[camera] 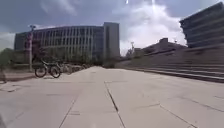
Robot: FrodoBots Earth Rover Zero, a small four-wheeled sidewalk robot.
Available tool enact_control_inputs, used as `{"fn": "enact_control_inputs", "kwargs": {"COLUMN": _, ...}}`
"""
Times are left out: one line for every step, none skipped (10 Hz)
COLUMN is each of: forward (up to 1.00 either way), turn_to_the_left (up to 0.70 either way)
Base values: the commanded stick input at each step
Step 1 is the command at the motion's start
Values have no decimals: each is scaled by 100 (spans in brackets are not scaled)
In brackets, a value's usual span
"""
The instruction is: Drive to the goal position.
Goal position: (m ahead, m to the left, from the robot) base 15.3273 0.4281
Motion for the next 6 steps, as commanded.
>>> {"fn": "enact_control_inputs", "kwargs": {"forward": 70, "turn_to_the_left": 0}}
{"fn": "enact_control_inputs", "kwargs": {"forward": 70, "turn_to_the_left": 0}}
{"fn": "enact_control_inputs", "kwargs": {"forward": 70, "turn_to_the_left": 0}}
{"fn": "enact_control_inputs", "kwargs": {"forward": 70, "turn_to_the_left": 0}}
{"fn": "enact_control_inputs", "kwargs": {"forward": 70, "turn_to_the_left": 0}}
{"fn": "enact_control_inputs", "kwargs": {"forward": 70, "turn_to_the_left": 0}}
